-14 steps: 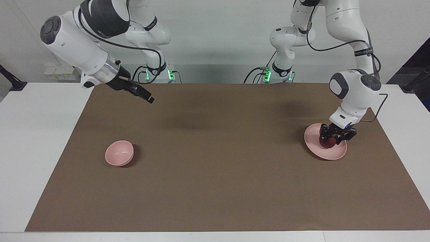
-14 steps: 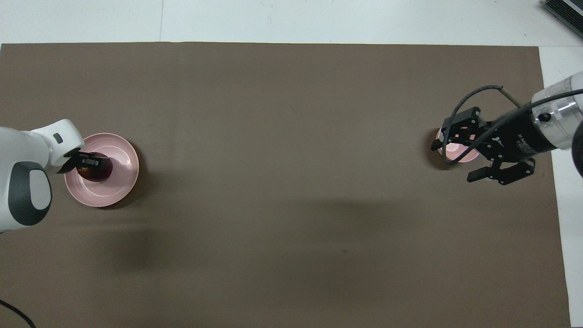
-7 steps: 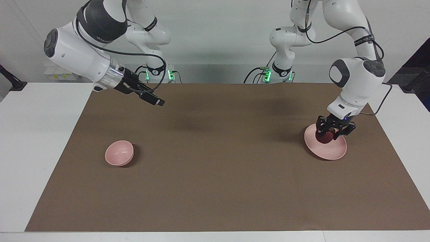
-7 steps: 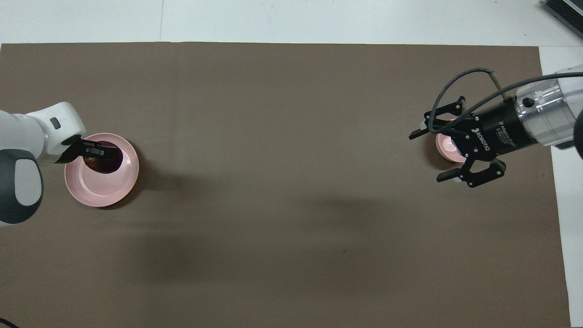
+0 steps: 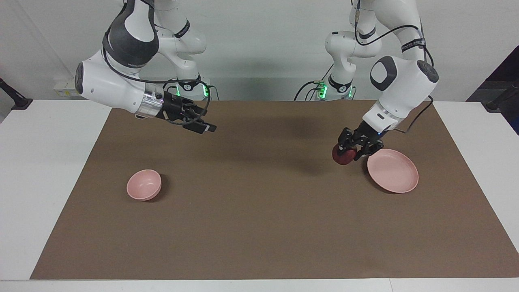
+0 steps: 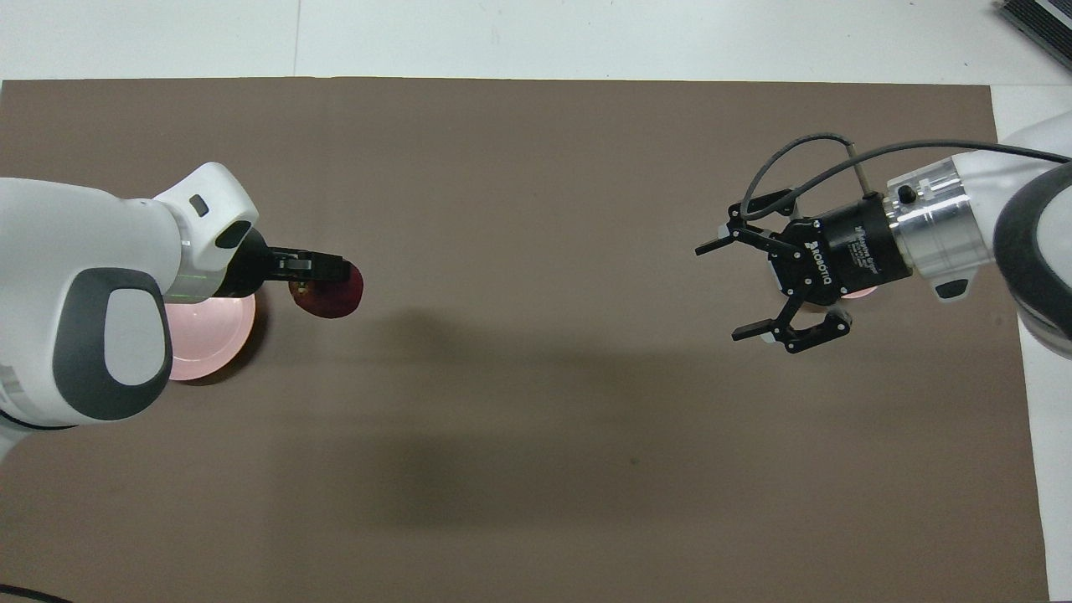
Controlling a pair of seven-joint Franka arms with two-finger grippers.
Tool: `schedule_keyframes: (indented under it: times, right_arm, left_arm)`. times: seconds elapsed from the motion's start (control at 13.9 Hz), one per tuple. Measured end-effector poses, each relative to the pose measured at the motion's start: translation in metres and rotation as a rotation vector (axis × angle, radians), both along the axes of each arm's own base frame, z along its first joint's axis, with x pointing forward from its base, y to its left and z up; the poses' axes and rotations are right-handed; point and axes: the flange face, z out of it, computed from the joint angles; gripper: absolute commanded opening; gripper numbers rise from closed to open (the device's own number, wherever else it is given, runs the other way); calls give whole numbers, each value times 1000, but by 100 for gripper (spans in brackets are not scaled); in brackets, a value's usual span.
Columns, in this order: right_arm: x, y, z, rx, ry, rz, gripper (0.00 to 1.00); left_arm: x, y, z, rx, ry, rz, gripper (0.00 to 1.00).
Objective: Move apple from plate to bowl
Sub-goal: 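Carry the apple toward the right gripper while the right gripper approaches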
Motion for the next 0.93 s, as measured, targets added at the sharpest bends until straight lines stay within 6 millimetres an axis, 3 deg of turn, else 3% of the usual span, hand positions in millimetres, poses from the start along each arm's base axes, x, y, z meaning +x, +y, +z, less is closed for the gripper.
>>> schedule_keyframes:
  times: [0.36,0.57,0.72,0.93]
  right_arm:
    - [7,51,-15,-12,76,-221,100]
    - [6,66,-30,-12,102,-270,100]
    - [9,75,-50,9,116,-318,100]
    - [8,107,-74,27,106,-381,100]
  left_arm:
    - [-24,-83,10,-181,65,22,0]
    - [-37,-125,19,-255,62,93,0]
    - [-45,-149,26,-319,54,136,0]
    - [-55,-172,33,-398,41,182,0]
